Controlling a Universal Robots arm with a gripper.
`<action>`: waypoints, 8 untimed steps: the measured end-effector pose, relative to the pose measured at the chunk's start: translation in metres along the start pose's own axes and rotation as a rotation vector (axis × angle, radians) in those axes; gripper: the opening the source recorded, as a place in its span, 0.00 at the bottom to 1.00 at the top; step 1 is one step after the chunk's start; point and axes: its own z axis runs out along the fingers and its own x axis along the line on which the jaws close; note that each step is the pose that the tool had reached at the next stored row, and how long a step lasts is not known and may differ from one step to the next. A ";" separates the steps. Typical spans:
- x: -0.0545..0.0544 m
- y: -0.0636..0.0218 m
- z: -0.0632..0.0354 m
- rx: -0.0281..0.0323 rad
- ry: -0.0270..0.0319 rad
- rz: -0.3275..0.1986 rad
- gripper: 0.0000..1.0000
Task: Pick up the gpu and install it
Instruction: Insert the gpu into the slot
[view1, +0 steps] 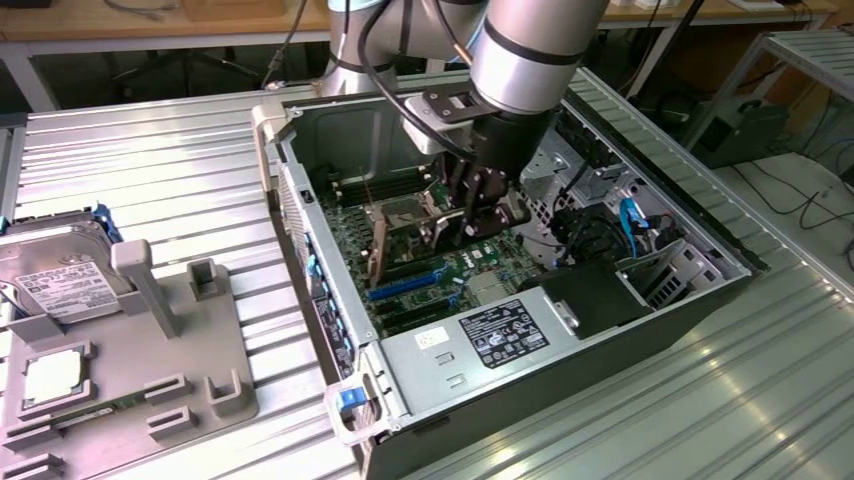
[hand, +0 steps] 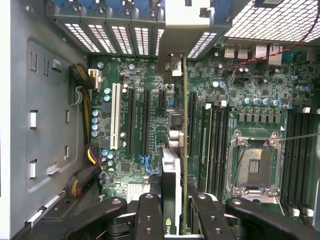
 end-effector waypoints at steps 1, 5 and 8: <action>0.000 0.0000 0.0008 0.0000 -0.0001 0.000 0.28; 0.000 0.0000 0.0028 0.0001 -0.0005 0.000 0.28; 0.000 -0.0001 0.0052 0.0001 -0.0009 0.000 0.28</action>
